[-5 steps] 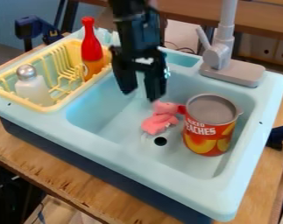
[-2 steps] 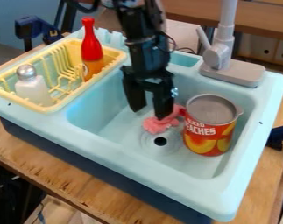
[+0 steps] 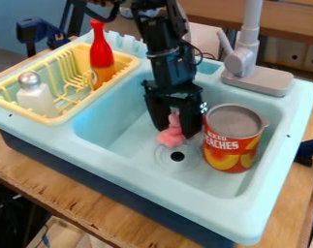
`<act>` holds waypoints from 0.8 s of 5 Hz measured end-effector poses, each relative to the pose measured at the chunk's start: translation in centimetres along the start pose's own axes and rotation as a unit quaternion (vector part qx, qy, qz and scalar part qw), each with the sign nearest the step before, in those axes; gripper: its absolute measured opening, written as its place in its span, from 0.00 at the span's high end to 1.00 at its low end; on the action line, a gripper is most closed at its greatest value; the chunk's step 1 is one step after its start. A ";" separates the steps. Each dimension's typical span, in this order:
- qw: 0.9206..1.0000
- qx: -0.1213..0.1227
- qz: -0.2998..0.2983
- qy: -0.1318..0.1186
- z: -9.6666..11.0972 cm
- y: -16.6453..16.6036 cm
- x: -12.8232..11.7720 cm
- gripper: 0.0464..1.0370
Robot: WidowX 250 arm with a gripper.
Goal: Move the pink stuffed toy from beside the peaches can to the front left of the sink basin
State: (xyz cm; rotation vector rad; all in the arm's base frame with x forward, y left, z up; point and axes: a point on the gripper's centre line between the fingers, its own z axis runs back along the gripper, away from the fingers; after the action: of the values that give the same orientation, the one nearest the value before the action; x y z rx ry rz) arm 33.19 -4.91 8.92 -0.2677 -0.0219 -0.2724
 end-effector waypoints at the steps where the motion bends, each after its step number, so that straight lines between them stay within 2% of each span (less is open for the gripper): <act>1: 1.000 -0.002 0.017 0.001 -0.4 0.0 -0.4 0.41; 2: 0.997 0.042 0.056 -0.012 1.7 0.2 -1.5 0.62; 3: 0.991 0.086 0.103 -0.023 3.6 -0.8 -3.7 0.69; 4: 0.985 0.090 0.143 -0.027 5.0 -2.1 -6.8 0.70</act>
State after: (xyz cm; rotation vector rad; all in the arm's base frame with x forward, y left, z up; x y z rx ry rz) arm 26.12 -3.79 13.88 -0.0962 -0.0608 0.0232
